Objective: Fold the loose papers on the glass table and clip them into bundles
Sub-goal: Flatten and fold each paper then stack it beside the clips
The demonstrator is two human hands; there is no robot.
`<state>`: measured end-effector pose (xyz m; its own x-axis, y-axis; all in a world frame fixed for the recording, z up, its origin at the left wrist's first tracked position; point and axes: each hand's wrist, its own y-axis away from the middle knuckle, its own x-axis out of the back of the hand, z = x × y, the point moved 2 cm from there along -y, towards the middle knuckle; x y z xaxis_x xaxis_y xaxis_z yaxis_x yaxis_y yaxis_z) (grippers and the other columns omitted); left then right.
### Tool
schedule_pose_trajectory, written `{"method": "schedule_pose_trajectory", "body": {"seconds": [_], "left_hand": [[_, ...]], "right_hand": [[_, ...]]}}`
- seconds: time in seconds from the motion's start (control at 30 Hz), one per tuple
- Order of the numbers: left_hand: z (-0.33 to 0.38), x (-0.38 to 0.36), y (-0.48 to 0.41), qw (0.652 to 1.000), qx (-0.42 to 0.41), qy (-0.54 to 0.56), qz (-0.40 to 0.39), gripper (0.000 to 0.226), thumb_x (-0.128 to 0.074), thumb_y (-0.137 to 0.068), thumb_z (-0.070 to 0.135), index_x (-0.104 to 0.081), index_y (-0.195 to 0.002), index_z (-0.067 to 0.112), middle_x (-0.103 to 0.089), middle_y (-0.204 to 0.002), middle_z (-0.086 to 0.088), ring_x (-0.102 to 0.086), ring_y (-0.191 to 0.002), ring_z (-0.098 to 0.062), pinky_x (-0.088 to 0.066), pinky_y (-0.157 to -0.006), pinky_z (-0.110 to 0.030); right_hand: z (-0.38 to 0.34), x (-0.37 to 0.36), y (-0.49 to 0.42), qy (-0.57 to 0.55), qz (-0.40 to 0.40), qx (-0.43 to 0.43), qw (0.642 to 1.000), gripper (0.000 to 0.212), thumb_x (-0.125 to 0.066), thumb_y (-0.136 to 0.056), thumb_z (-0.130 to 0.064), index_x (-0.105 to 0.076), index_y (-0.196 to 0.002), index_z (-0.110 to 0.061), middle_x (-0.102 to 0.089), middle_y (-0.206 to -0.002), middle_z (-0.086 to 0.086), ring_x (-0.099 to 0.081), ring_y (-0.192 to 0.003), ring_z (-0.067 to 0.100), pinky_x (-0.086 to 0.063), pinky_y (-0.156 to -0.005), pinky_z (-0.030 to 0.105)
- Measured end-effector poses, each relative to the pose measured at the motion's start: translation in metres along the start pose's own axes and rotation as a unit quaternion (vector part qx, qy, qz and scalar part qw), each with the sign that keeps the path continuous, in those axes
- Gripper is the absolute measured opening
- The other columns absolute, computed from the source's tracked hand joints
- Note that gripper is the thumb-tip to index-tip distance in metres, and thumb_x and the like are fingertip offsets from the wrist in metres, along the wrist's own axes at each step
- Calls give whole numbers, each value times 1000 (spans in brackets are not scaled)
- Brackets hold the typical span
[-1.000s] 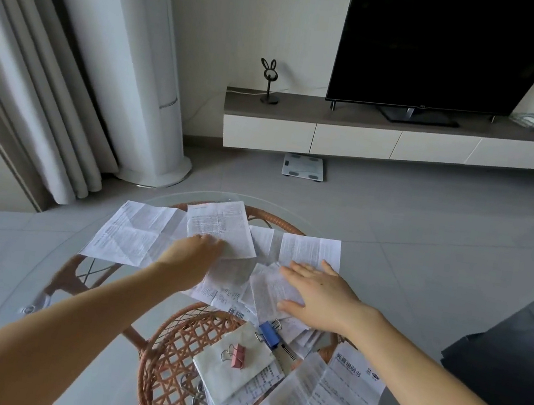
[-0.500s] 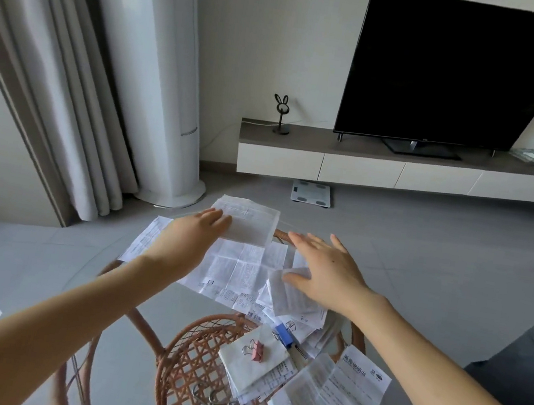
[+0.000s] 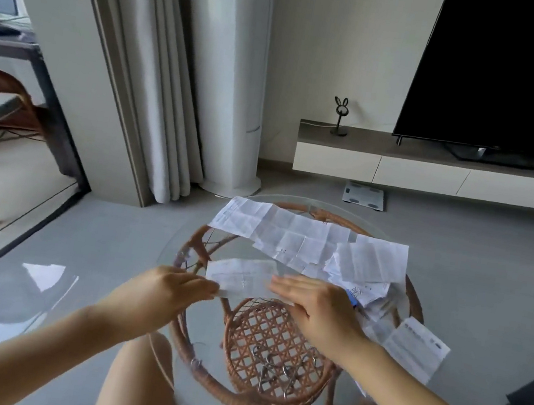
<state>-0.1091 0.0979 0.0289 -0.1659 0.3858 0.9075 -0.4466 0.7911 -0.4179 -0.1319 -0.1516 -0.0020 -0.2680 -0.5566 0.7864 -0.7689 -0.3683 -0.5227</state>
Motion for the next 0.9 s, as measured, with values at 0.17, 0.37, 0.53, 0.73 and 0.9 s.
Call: {"method": "schedule_pose_trajectory", "body": {"seconds": [0.17, 0.37, 0.53, 0.73, 0.9], "left_hand": [[17, -30, 51, 991, 61, 82, -88, 59, -20, -101, 51, -68, -106, 18, -72, -98, 6, -67, -80, -8, -53, -68, -19], [21, -68, 75, 961, 191, 146, -134, 67, -16, -87, 75, -63, -113, 35, -65, -109, 18, -64, -91, -11, -52, -74, -35], [22, -83, 74, 930, 337, 123, -84, 42, -19, -84, 65, -42, -75, 32, -54, -63, 3, -54, -62, -24, -47, -59, -42], [37, -76, 55, 882, 457, 113, -10, 33, -35, -98, 32, -46, -70, 19, -49, -55, 7, -44, -50, -11, -34, -45, -22], [33, -70, 42, 864, 496, 87, -20, 18, -40, -99, 28, -52, -91, 16, -57, -84, 8, -50, -69, -9, -36, -51, -11]], "right_hand": [[-23, -34, 49, -44, -88, -43, 994, 41, -78, -73, -4, -69, -111, -17, -70, -106, -5, -68, -95, 8, -50, -88, 19], [-34, -46, 73, -59, -176, -158, 970, 25, -52, -95, -32, -70, -106, -19, -72, -93, -4, -65, -80, 7, -52, -73, 26], [-35, -50, 60, -60, -120, -257, 957, 26, -52, -94, -39, -66, -78, -25, -56, -58, -11, -50, -51, -1, -34, -45, 13], [-41, -63, 40, 39, -61, -279, 958, 30, -55, -94, -32, -48, -66, -24, -51, -64, -15, -40, -49, -3, -25, -42, 11], [-39, -73, 28, 83, -96, -271, 954, 27, -47, -97, -35, -64, -87, -16, -66, -89, -6, -47, -70, 4, -24, -46, 11]]}}
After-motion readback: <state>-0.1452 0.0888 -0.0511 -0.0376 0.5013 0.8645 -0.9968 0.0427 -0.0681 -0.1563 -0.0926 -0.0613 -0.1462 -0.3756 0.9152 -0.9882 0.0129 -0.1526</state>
